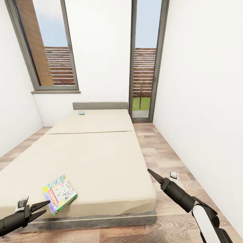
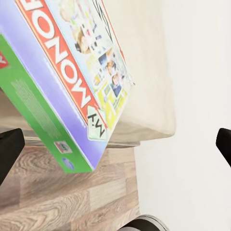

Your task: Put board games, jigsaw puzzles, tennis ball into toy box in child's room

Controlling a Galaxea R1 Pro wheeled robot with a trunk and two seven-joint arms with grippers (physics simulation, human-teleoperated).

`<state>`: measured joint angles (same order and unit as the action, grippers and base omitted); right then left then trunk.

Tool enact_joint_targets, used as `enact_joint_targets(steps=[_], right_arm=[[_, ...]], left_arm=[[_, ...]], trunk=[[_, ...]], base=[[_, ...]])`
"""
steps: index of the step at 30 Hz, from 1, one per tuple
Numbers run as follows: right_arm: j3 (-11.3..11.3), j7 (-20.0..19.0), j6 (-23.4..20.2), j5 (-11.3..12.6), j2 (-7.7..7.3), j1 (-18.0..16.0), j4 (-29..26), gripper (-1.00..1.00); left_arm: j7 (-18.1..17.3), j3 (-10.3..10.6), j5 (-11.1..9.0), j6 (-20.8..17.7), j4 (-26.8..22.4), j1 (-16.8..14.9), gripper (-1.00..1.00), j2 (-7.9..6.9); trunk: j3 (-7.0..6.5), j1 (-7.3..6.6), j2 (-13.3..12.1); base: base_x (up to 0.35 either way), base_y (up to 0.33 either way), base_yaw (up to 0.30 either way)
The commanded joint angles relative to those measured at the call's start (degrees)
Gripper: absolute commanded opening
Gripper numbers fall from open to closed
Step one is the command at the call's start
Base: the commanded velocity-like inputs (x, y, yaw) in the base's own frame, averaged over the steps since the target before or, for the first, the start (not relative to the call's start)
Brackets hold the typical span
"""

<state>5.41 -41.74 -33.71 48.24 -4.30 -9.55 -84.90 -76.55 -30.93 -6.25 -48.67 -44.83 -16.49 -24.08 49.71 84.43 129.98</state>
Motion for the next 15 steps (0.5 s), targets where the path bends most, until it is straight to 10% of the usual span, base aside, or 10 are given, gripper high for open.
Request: enact_joint_targets(steps=[1, 15], right_arm=[[0.04, -0.01, -0.44, 0.34, 0.00, -0.03, 0.00, 1.00], [0.04, -0.02, -0.43, 0.36, 0.00, -0.03, 0.00, 1.00]], left_arm=[[-0.15, -0.06, -0.08, -0.55, 0.00, -0.03, 1.00, 0.00], [-0.15, -0.04, -0.08, -0.55, 0.00, -0.03, 1.00, 0.00]], trunk=[[0.06, -0.01, 0.02], [0.06, -0.01, 0.02]], base=[[0.015, -0.014, 0.000], [0.004, -0.004, 0.000]])
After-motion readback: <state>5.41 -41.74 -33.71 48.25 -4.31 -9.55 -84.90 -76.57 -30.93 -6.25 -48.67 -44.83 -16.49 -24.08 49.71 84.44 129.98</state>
